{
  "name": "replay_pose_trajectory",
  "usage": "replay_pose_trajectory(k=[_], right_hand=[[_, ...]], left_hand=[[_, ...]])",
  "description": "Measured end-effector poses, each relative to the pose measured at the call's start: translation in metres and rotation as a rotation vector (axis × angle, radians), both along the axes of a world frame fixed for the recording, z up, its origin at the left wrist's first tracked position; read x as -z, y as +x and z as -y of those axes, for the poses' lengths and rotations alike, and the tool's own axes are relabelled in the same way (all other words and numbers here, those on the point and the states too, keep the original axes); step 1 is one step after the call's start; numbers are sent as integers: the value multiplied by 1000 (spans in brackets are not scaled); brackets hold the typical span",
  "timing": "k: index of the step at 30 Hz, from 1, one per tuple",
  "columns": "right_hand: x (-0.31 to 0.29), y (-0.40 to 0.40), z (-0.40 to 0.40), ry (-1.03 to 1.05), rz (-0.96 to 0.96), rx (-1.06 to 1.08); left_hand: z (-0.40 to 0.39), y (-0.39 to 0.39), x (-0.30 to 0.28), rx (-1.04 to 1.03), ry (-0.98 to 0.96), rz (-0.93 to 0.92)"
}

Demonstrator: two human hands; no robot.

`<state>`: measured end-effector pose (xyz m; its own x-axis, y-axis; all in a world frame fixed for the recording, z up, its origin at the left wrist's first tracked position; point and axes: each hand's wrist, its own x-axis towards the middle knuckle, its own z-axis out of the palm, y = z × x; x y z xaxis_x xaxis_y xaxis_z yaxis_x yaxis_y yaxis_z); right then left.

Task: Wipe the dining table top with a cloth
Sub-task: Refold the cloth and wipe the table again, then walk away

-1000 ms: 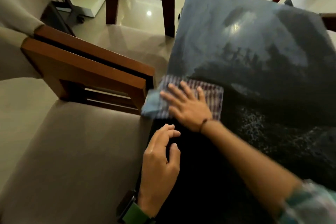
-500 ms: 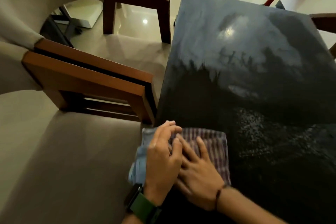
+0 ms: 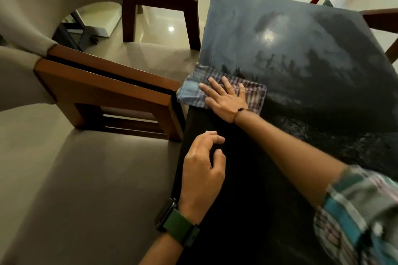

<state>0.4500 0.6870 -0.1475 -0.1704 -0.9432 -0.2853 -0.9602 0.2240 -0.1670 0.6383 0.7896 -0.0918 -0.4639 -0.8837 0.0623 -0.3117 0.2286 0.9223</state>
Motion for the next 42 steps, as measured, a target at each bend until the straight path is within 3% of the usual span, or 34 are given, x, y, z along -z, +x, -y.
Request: replay_pose_trajectory(k=[4,7,9,12,15,21,25,31,34,37,42], right_hand=[[0,55,-124,-11,-123,-235],[3,91,-248,7,-136,-332],[4,94,-290,29,-137,-410],[3,65,-264,-38,-124,-402],[10,4,-195,-171,-75,-142],[-1,-81,-77,5,-37,128],[4,-51,-108,-6,-27,129],[1,38,-278,24,8,-247],[-3,50,-338,78,-27,-283],[-5,12,-313,18,48,-355],[4,-90,-195,-74,-43,44]], left_hand=[[-4,8,0,7,4,6],[-10,8,2,-1,-14,-9],[-16,3,4,33,-1,-16],[-22,-10,8,92,17,-20],[-30,-20,5,169,-19,-1],[-40,-30,-5,184,-76,20],[-44,-44,-6,147,-120,64],[-53,-60,-5,100,-120,104],[-68,-67,-5,123,-91,121],[-79,-75,-11,130,-90,137],[-96,-79,-26,95,-160,179]])
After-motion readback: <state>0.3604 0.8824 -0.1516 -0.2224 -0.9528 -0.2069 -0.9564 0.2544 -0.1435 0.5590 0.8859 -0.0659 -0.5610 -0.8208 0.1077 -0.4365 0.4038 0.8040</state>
